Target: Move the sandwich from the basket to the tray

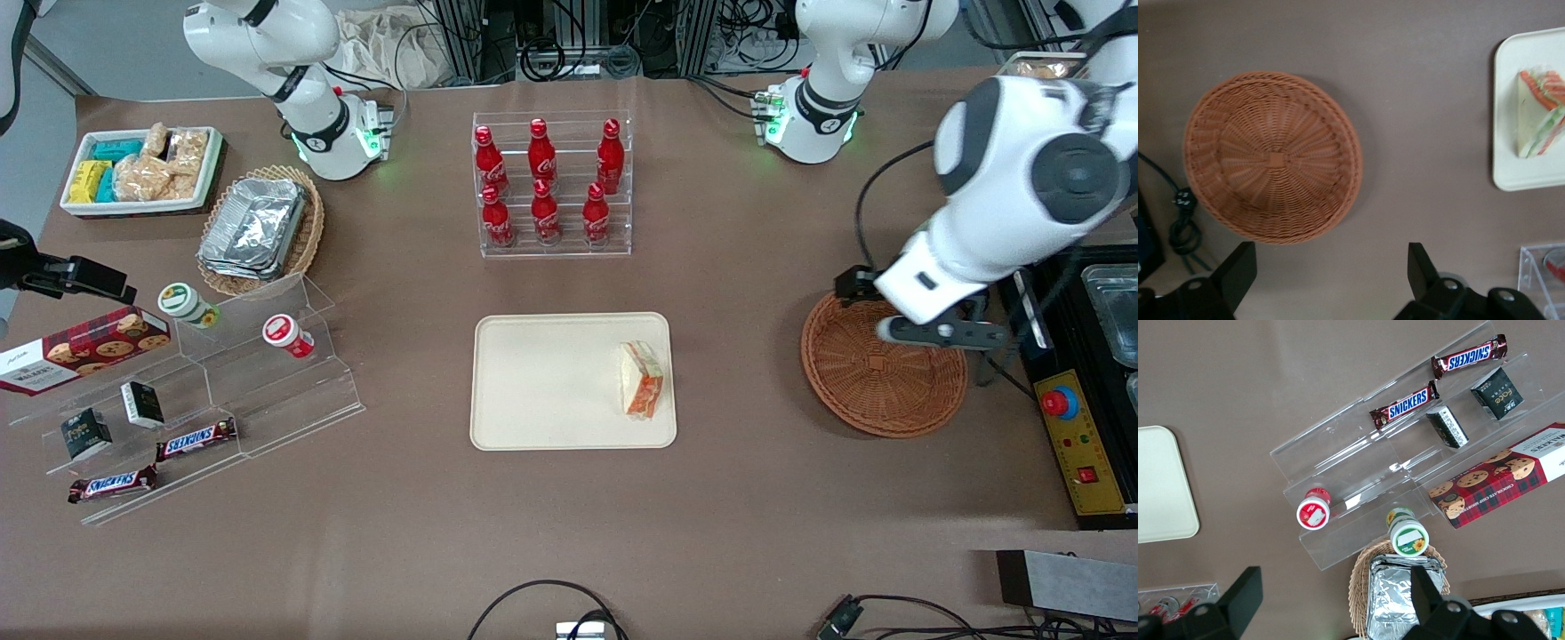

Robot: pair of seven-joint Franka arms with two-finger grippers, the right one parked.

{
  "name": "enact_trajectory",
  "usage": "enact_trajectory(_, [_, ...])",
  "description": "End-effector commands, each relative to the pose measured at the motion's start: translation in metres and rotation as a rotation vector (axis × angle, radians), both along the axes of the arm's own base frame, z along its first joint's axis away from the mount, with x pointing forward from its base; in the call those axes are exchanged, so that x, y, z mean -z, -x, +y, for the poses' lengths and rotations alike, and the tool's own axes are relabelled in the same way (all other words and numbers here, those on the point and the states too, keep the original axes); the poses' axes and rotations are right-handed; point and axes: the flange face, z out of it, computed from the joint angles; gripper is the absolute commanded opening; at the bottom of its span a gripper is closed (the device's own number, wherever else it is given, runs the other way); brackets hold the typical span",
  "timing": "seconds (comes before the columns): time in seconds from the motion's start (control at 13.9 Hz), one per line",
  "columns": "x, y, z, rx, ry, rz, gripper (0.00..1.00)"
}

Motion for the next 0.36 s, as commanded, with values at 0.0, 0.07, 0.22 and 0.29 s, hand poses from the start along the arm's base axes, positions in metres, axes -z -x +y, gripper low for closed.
enact_trajectory(0.0, [-0.025, -0.017, 0.023, 0.001, 0.025, 0.009, 1.0])
enact_trajectory(0.07, [-0.033, -0.026, 0.026, 0.001, 0.013, 0.009, 1.0])
enact_trajectory(0.22, [-0.039, -0.042, 0.026, 0.006, -0.008, 0.027, 1.0])
enact_trajectory(0.29, [-0.039, -0.047, 0.024, 0.009, -0.015, 0.028, 1.0])
